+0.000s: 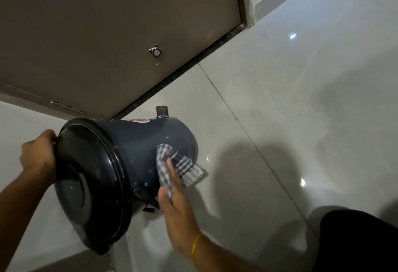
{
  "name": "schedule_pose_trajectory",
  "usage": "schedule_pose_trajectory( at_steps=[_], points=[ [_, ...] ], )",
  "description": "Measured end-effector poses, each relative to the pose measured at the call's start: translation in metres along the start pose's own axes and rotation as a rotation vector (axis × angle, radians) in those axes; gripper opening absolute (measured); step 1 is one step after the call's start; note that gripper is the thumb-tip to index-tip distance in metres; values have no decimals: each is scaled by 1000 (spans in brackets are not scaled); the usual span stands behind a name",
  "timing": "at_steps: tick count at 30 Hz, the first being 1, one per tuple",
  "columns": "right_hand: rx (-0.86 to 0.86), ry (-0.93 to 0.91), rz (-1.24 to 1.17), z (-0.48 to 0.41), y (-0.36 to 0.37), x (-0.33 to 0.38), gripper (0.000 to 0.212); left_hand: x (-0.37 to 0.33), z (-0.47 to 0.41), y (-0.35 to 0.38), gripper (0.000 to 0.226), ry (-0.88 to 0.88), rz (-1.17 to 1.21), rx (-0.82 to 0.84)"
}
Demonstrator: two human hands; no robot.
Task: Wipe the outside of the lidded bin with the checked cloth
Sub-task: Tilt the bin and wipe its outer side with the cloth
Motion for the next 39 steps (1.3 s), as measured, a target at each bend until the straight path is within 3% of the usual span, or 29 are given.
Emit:
schedule_pose_trajectory(
  at_steps=[2, 4, 9, 12, 16, 18, 21, 25, 29, 31, 34, 39],
  points=[
    [-184, 161, -29, -44, -10, -2, 58, 29, -22, -10, 69, -51, 39, 11],
    [-255, 253, -34, -89, -18, 7, 55, 38, -12, -18, 76, -94, 102, -14],
    [-135, 138, 250, -114, 20, 51, 59, 35, 15, -20, 69, -169, 175, -128],
    [87, -125, 187, -63, 49, 59, 50, 33, 7, -19, 69, -168, 144, -126],
    [262, -157, 90, -3, 30, 20, 49, 37, -7, -18, 72, -102, 161, -48],
    [225, -61, 39, 5, 15, -6, 52, 41, -8, -19, 74, -103, 200, -35],
    [41, 105, -52, -20, 1, -31, 60, 46, -5, -22, 65, -130, 191, -81],
    [-165, 237, -95, -87, -7, -9, 55, 53, -3, -22, 59, -206, 246, -115],
    [9, 57, 35, -82, 25, 22, 55, 50, -5, -21, 69, -222, 184, -128],
    [141, -59, 12, -44, 34, 26, 52, 42, -6, -19, 62, -181, 119, -121],
    [254, -77, 24, 5, 19, 3, 48, 32, -6, -16, 55, -113, 58, -101],
    [39, 160, 207, 1, -12, -43, 43, 28, -4, -14, 62, -143, 91, -86]
  ],
)
Point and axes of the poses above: each hand's wrist, its own z-axis away from the middle knuckle, its own y-axis out of the palm, x = y × z, the point moved 1 cm from there along -z, towards the middle knuckle, and after that the axes turned 1 degree about y, right-handed, at the moved point
